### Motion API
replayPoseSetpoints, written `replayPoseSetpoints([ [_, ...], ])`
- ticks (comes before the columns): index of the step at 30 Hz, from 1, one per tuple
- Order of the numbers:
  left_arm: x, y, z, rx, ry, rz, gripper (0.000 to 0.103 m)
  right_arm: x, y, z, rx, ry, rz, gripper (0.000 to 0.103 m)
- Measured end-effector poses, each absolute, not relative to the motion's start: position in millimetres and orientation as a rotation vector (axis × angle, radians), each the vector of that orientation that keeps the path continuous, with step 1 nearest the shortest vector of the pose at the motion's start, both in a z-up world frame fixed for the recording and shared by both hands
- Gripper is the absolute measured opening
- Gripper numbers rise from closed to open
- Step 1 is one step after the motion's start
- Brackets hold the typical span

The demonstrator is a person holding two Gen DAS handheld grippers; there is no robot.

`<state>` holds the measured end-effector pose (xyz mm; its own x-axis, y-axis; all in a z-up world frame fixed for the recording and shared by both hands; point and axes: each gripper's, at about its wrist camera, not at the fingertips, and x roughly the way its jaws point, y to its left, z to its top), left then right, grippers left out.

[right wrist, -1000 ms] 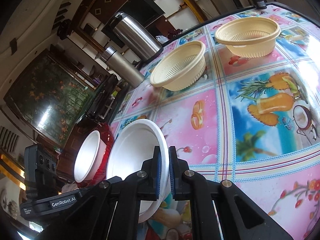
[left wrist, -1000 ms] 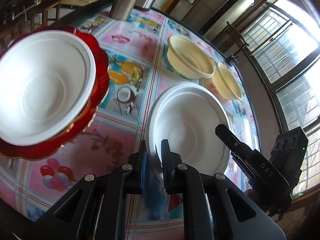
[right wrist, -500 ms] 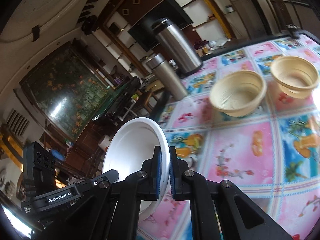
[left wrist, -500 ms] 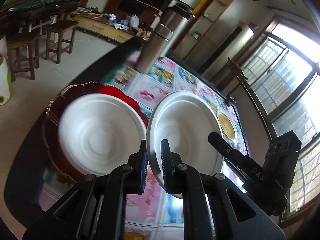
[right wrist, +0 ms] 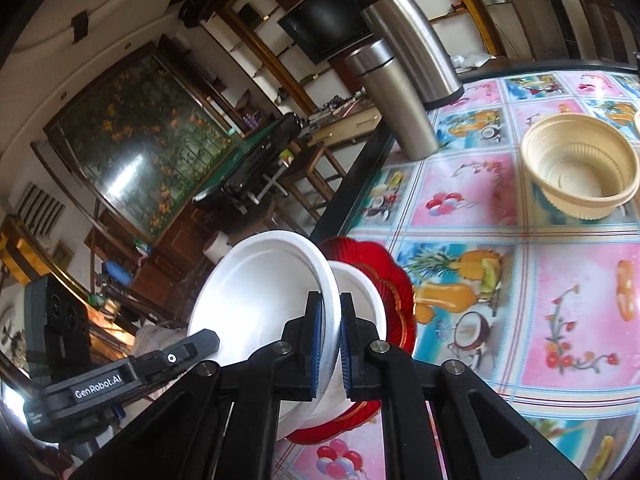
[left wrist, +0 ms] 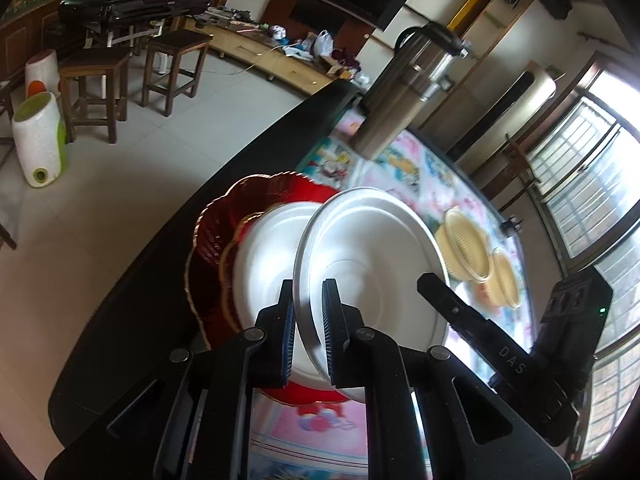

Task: Organize plates and bowls
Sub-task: 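Lower the white plate with left tool while right lowers the white bowl onto the stack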

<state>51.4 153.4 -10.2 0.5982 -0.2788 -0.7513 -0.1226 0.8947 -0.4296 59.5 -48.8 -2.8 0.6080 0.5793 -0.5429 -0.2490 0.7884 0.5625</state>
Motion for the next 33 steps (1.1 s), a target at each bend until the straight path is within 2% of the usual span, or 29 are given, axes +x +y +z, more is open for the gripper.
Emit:
replayPoseSetpoints([
  [18,52.8,163.1,-19.6,-0.406,0.932,0.011,0.011,62.0,-17.7,-32.3,0.273,0.774,0.414,0.009],
  [27,46.5,172.5,-12.2,-0.427,0.911,0.025,0.011,55.8,5.4,-26.0,0.109,0.732,0.405,0.014],
  [29,44.9,172.1,-8.6,-0.423,0.902,0.026,0.011,47.5,10.0,-16.4,0.052,0.683,0.391,0.03],
  [30,44.4,171.2,-6.8,-0.42,0.899,0.026,0.011,43.0,9.9,-10.5,0.035,0.652,0.387,0.044],
  [32,43.5,167.8,-3.9,-0.414,0.896,0.02,0.011,33.5,6.5,0.9,0.015,0.589,0.381,0.052],
  [33,43.1,165.1,-2.5,-0.407,0.896,0.016,0.011,29.8,4.1,5.8,0.012,0.566,0.379,0.053],
])
